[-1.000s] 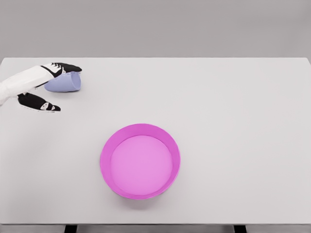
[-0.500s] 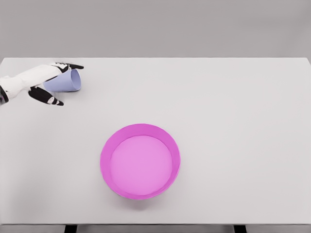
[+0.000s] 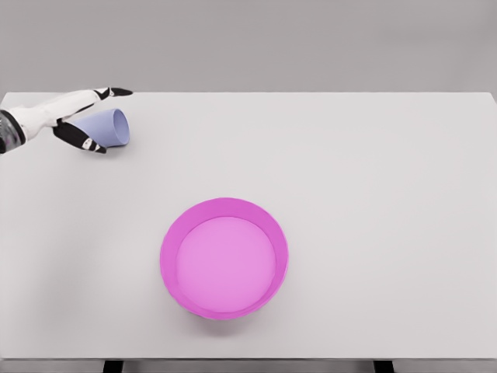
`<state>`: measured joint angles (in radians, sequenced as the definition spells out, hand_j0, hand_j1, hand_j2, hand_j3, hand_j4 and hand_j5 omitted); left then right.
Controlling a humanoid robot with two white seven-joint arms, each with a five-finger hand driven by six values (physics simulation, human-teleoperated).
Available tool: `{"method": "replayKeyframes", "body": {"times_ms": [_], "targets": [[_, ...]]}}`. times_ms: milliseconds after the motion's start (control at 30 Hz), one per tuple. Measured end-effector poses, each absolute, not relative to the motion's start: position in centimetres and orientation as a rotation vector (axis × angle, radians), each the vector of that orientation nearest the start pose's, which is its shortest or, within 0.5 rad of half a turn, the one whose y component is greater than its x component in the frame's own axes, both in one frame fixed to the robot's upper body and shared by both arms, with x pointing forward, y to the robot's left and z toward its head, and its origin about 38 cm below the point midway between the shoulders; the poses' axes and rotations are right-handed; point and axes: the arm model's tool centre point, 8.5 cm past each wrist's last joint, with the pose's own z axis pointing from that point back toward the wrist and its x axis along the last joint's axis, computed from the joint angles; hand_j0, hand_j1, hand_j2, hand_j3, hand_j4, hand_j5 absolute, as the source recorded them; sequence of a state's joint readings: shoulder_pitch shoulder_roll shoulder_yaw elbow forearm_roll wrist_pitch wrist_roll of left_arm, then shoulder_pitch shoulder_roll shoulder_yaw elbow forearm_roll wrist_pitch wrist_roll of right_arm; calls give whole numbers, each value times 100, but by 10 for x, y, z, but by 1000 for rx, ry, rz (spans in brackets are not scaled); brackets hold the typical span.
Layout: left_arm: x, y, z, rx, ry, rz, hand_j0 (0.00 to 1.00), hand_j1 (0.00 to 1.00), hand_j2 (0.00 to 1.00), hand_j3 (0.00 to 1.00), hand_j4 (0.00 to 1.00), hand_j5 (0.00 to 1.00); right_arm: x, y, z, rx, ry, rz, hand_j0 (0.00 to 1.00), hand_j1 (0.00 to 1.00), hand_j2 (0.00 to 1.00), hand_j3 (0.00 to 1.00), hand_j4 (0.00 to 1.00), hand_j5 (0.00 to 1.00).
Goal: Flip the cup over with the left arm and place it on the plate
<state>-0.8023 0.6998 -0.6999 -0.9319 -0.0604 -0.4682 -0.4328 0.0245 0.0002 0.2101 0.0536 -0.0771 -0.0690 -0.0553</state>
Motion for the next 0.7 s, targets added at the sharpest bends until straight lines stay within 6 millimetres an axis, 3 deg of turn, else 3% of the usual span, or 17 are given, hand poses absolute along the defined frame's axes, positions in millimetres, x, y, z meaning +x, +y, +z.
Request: {"method": "replayKeyframes", "body": {"times_ms": [133, 367, 700], "targets": [[509, 368, 181, 345, -1370, -1453, 100, 100, 100, 100, 100, 100, -26, -279, -259, -144, 11, 133, 100, 100, 100, 100, 100, 100], [517, 381, 183, 388, -1332, -1431, 100, 100, 100, 100, 100, 100, -26, -279, -259, -144, 11, 133, 100, 100, 100, 100, 100, 100], [524, 372, 170, 367, -1307, -1412, 100, 100, 100, 100, 100, 100, -26, -279, -259, -144, 11, 133, 100, 100, 100, 100, 100, 100]]}}
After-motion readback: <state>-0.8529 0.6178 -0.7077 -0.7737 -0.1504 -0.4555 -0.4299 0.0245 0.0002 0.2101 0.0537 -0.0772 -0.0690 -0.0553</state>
